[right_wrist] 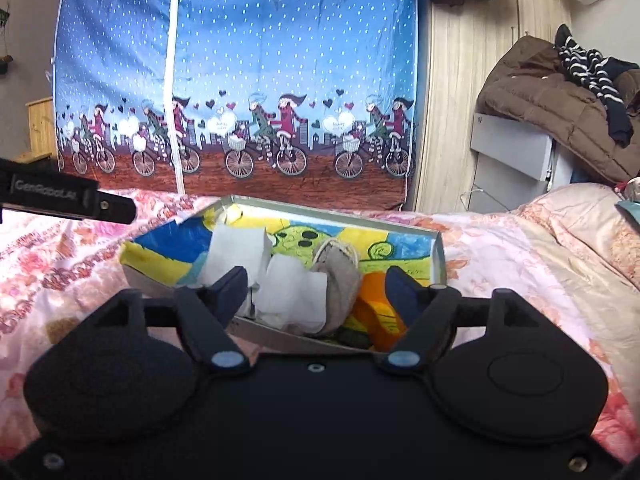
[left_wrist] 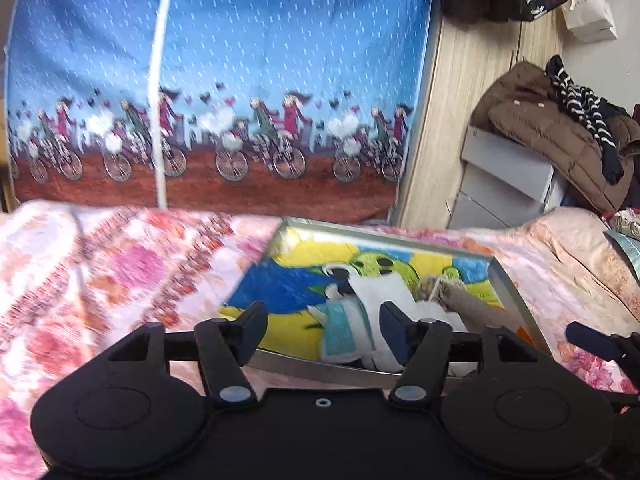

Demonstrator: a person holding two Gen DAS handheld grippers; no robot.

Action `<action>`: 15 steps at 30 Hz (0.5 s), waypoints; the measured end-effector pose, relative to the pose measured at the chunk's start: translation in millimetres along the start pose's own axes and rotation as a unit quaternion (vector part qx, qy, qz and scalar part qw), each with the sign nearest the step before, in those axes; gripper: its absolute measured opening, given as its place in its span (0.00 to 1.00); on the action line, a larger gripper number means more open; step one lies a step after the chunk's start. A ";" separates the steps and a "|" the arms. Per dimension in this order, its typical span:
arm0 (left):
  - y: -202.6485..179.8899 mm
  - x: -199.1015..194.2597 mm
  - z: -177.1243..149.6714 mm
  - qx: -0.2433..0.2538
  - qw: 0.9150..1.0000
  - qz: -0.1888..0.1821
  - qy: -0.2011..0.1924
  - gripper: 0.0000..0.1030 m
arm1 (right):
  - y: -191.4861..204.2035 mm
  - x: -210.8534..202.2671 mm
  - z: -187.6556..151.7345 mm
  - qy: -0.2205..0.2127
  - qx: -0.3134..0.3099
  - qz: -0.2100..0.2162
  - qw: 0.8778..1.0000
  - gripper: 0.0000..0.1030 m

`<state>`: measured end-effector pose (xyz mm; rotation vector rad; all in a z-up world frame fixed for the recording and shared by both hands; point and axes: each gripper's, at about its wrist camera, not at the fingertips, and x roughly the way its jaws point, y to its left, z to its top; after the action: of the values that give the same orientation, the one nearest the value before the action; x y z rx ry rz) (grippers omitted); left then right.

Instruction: Organize soft objects

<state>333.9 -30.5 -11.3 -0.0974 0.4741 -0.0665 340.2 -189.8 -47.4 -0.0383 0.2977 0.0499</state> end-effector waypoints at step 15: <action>-2.6 -154.6 -20.9 0.029 0.989 0.070 -0.124 0.84 | -1.1 -127.4 5.2 -0.089 0.021 -0.010 0.996 0.99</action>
<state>186.9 -21.4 40.3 -0.0144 0.2293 0.0684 220.1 -196.2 -4.9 0.0040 0.1200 0.0270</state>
